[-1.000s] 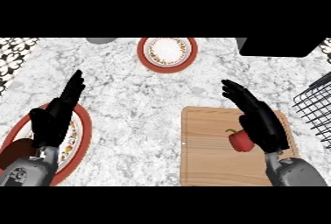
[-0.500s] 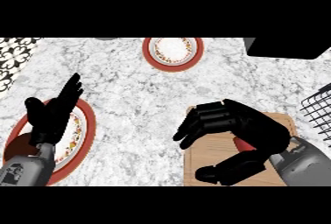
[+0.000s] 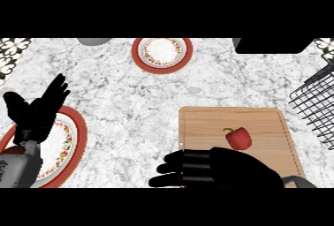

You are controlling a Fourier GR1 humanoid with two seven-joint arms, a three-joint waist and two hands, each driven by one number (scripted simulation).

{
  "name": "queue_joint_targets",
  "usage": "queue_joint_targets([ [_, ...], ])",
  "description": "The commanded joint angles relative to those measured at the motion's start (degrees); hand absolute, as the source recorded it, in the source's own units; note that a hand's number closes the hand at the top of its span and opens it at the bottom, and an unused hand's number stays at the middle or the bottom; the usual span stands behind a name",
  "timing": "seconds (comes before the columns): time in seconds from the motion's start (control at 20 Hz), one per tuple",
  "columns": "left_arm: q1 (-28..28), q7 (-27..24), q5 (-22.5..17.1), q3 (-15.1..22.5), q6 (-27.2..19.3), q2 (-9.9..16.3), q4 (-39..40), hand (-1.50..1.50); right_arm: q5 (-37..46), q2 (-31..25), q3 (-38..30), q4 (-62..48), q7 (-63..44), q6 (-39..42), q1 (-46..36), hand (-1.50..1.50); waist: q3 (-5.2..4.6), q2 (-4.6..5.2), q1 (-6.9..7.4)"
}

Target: Pick the bell pepper from the cutting board and place it in the basket

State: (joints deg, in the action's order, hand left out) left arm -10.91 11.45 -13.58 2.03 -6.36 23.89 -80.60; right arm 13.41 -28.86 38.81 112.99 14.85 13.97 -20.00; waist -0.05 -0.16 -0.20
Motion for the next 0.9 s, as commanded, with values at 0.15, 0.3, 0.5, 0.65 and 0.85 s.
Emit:
queue_joint_targets([
  [0.15, 2.17, -2.70, 0.30, -0.96, 0.46, -0.41, 3.35, 0.00, 9.15, -9.39, -6.94, 8.55, -19.60, 6.51, -10.64, -1.50, -0.40, -0.72, -1.59],
  [0.3, -0.21, -0.48, 0.04, -0.99, -0.60, -0.87, 1.52, 0.00, 13.26, -12.54, -10.05, 9.86, -26.90, 9.32, -14.68, -1.50, -0.25, -0.71, -1.47],
  [0.5, -0.02, 1.17, -0.53, -0.76, 1.46, 0.11, 0.06, 0.00, 3.57, -12.04, -15.09, 9.40, -38.90, 21.22, -23.06, -1.50, -0.20, -0.38, 0.06],
  [0.65, 0.96, -0.41, 1.11, 0.27, 0.49, -1.31, 0.19, 0.00, -5.06, -14.88, -15.79, 9.41, -41.27, 30.93, -24.52, -1.50, -0.15, -0.37, -0.36],
  [0.85, 0.01, -1.88, 2.09, 0.13, 0.01, -2.61, 2.17, 0.00, -16.34, -17.15, -22.70, 2.87, -41.19, 38.96, -28.58, -1.50, -0.10, -0.03, -0.32],
])
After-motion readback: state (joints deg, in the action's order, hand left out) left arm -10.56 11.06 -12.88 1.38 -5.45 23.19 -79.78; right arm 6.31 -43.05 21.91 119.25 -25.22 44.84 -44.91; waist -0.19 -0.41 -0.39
